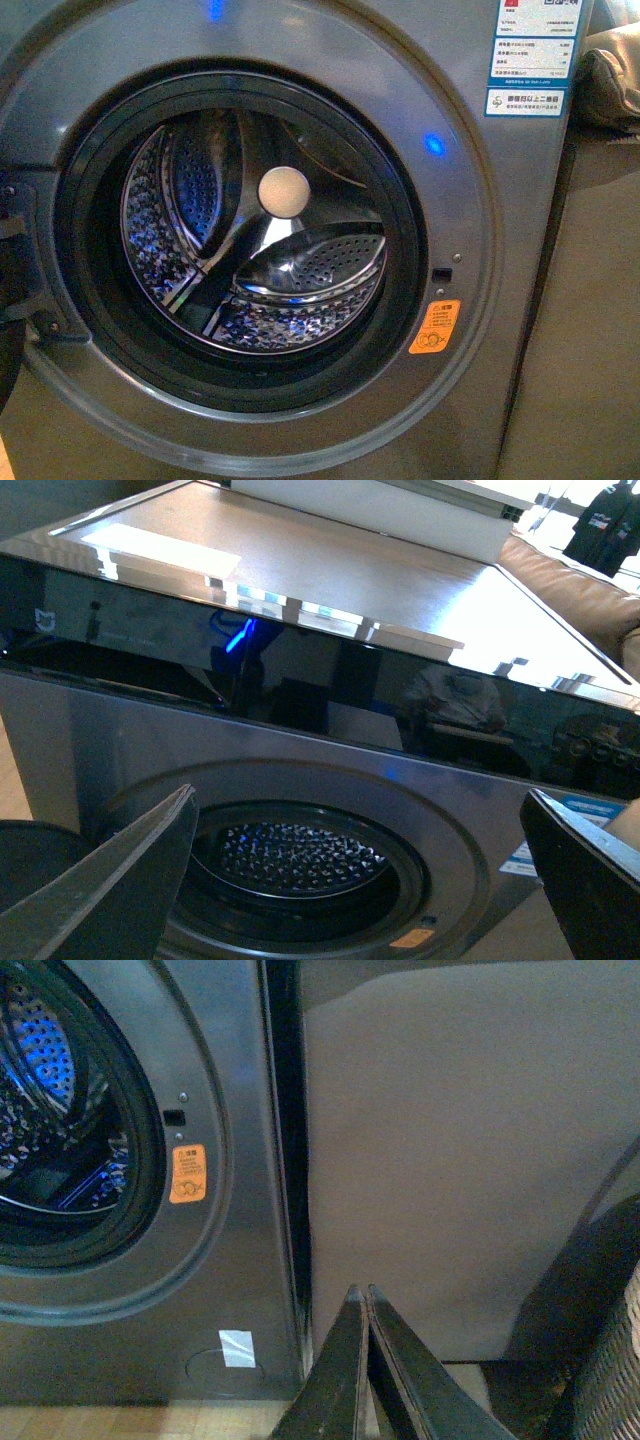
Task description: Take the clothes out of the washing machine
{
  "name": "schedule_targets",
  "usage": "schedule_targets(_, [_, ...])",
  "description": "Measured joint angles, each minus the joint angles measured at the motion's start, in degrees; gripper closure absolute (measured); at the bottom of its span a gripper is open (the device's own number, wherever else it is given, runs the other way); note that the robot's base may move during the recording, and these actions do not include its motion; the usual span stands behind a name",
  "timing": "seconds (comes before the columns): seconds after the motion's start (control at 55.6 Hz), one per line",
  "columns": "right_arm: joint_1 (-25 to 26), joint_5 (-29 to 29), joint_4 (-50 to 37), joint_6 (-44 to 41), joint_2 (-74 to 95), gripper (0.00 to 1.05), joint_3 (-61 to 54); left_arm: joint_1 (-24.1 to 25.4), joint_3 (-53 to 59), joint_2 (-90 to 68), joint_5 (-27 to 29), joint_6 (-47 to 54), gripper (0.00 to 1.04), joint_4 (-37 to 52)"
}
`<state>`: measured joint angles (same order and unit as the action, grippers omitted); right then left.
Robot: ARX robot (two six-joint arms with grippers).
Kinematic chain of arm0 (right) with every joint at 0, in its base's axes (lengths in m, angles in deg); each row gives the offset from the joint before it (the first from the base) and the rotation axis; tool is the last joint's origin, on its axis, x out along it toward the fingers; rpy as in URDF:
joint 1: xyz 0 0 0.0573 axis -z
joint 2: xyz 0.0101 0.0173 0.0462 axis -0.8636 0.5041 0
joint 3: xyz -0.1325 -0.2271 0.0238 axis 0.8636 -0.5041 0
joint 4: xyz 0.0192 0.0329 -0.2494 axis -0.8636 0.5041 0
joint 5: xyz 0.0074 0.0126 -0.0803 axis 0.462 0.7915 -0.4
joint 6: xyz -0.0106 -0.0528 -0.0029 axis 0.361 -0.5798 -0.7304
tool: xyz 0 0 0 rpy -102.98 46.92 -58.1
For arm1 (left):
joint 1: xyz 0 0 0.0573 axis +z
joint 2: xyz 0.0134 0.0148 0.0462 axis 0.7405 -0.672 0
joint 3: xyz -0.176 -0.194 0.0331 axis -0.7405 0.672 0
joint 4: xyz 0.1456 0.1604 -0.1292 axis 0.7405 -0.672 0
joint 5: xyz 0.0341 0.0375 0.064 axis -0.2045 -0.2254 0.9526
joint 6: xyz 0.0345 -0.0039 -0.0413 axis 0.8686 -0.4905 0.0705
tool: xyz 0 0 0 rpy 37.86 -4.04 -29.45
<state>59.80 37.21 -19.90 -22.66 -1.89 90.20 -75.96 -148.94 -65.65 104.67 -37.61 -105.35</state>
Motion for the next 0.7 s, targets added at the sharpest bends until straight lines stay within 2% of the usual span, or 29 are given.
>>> schedule_targets(0.09, [0.0, 0.0, 1.2, 0.0, -2.9, 1.02, 0.0, -2.2, 3.6, 0.9, 1.1, -1.1, 0.07, 1.4])
schedule_targets(0.126, [0.0, 0.0, 1.3, 0.0, -3.0, 1.02, 0.0, -2.8, 7.9, 2.1, 2.4, 1.8, 0.13, 6.6])
schedule_targets(0.216, [0.0, 0.0, 1.4, 0.0, -3.0, 1.02, 0.0, -1.7, 21.5, 7.1, 1.0, 8.5, 0.27, 18.6])
schedule_targets(0.36, [0.0, 0.0, 1.4, 0.0, -3.0, 1.02, 0.0, 3.6, 46.7, 22.2, -4.8, 14.6, 0.54, 33.0])
schedule_targets(0.63, [0.0, 0.0, 1.4, 0.0, -3.0, 1.02, 0.0, 12.0, 74.5, 35.6, -12.9, 16.2, 0.99, 43.5])
schedule_targets(0.666, [0.0, 0.0, 1.4, 0.0, -3.0, 1.02, 0.0, 12.8, 76.9, 36.5, -13.8, 16.2, 1.02, 44.4])
schedule_targets(0.702, [0.0, 0.0, 1.4, 0.0, -3.0, 1.02, 0.0, 13.7, 79.0, 37.6, -14.6, 16.4, 1.01, 45.2])
